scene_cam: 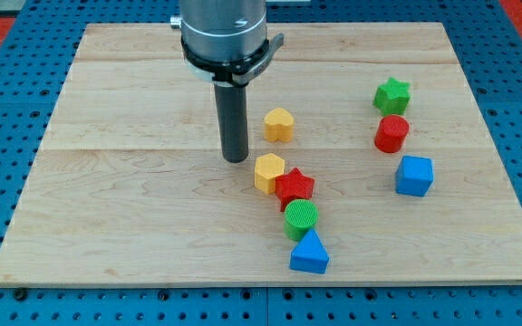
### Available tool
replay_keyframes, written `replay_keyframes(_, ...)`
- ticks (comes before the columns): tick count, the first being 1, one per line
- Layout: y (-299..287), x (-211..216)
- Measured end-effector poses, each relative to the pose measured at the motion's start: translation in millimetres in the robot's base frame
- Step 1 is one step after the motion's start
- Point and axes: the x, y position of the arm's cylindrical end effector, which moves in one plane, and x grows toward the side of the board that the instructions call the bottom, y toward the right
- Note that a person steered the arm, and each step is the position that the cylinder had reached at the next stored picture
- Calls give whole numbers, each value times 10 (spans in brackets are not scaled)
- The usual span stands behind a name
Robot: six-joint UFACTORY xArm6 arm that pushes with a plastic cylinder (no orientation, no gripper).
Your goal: Push the blue triangle to the bottom right side of the board
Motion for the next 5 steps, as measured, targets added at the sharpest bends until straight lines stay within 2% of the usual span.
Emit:
replay_keyframes(2,-45,613)
replay_keyframes(3,288,1057)
replay_keyframes(4,447,1262)
replay_keyframes(5,785,1269)
